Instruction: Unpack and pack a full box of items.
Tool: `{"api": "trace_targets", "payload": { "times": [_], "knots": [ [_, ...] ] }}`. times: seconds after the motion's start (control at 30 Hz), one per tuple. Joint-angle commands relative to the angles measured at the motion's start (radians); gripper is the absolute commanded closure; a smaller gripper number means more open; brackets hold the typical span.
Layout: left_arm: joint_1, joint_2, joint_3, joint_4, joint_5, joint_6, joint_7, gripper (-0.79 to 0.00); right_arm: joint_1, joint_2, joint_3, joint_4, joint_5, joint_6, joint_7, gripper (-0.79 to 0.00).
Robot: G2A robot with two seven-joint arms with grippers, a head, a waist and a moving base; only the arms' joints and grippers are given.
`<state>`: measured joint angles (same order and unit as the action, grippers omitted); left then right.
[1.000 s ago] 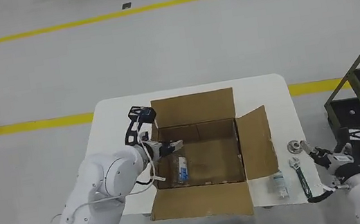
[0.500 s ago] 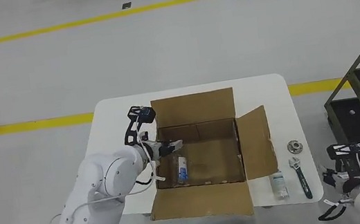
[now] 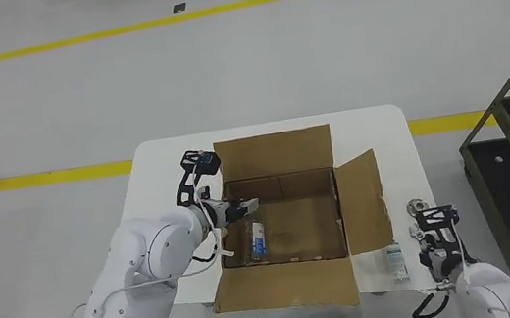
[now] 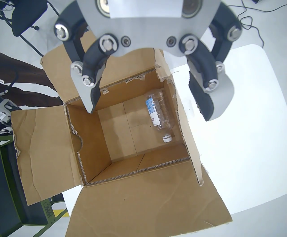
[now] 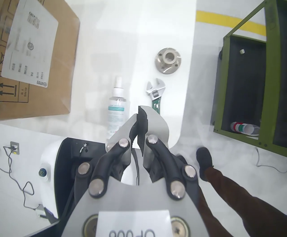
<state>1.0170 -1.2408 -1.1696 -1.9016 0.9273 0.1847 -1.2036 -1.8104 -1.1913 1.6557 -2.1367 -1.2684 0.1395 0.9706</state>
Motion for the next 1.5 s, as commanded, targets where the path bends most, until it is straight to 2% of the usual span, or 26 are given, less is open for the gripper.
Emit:
{"api": "trace_targets", "payload": {
  "times": [0.0,0.03,0.07,0.27,0.47,0.57,0.7,0.8,0.87,0.93,1.27,1.47],
  "knots": [
    [0.0,0.0,0.0,0.0,0.0,0.0,0.0,-0.785,0.036,-0.003,-0.04,0.011,-0.018,0.036,0.032,-0.52],
    [0.0,0.0,0.0,0.0,0.0,0.0,0.0,-0.785,0.05,-0.004,-0.051,0.016,-0.02,0.05,0.044,-0.748],
    [0.0,0.0,0.0,0.0,0.0,0.0,0.0,-0.785,0.061,-0.005,-0.06,0.019,-0.028,0.058,0.053,-0.785],
    [0.0,0.0,0.0,0.0,0.0,0.0,0.0,-0.785,0.125,-0.011,-0.112,0.092,-0.059,0.098,0.114,-0.785],
    [0.0,0.0,0.0,0.0,0.0,0.0,0.0,-0.785,0.174,-0.017,-0.166,0.172,-0.1,0.114,0.102,-0.785],
    [0.0,0.0,0.0,0.0,0.0,0.0,0.0,-0.785,0.184,-0.02,-0.193,0.206,-0.116,0.114,0.103,-0.705],
    [0.0,0.0,0.0,0.0,0.0,0.0,0.0,-0.785,0.199,-0.024,-0.216,0.24,-0.127,0.116,0.095,-0.662],
    [0.0,0.0,0.0,0.0,0.0,0.0,0.0,-0.785,0.21,-0.027,-0.229,0.265,-0.133,0.116,0.094,-0.57],
    [0.0,0.0,0.0,0.0,0.0,0.0,0.0,-0.785,0.218,-0.029,-0.235,0.282,-0.13,0.116,0.093,-0.536],
    [0.0,0.0,0.0,0.0,0.0,0.0,0.0,-0.785,0.223,-0.03,-0.242,0.296,-0.133,0.115,0.091,-0.434],
    [0.0,0.0,0.0,0.0,0.0,0.0,0.0,-0.785,0.246,-0.037,-0.262,0.351,-0.143,0.112,0.089,-0.462],
    [0.0,0.0,0.0,0.0,0.0,0.0,0.0,-0.785,0.255,-0.041,-0.273,0.377,-0.145,0.113,0.085,-0.453]
  ]
}}
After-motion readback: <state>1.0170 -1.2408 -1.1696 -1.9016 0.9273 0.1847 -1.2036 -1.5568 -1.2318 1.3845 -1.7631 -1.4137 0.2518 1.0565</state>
